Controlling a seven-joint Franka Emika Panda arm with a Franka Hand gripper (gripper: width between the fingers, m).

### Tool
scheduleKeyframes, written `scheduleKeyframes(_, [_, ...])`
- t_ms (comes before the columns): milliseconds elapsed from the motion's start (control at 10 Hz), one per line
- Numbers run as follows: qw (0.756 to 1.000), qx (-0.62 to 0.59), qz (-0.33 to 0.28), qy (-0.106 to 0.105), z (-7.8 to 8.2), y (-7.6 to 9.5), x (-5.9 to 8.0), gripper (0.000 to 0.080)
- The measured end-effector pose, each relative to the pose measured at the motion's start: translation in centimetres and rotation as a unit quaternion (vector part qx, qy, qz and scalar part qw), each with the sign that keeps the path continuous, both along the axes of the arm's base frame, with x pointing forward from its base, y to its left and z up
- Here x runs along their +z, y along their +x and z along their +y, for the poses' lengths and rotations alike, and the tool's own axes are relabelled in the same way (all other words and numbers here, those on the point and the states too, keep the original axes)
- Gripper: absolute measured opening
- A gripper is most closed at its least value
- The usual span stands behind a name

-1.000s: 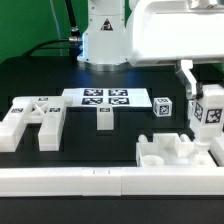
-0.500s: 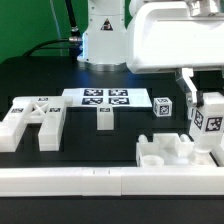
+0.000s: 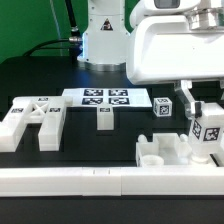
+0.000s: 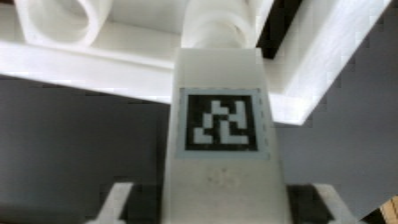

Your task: Assemble chair

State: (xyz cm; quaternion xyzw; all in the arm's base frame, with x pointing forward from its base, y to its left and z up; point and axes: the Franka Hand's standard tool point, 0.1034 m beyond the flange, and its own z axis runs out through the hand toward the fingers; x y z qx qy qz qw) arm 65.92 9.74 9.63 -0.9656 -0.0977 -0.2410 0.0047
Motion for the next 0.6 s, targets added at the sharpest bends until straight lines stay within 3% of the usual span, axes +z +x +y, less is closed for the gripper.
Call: scheduleKeyframes(600, [1.0, 0.008, -0.026, 0.003, 0.88, -0.29, -0.81, 0.0291])
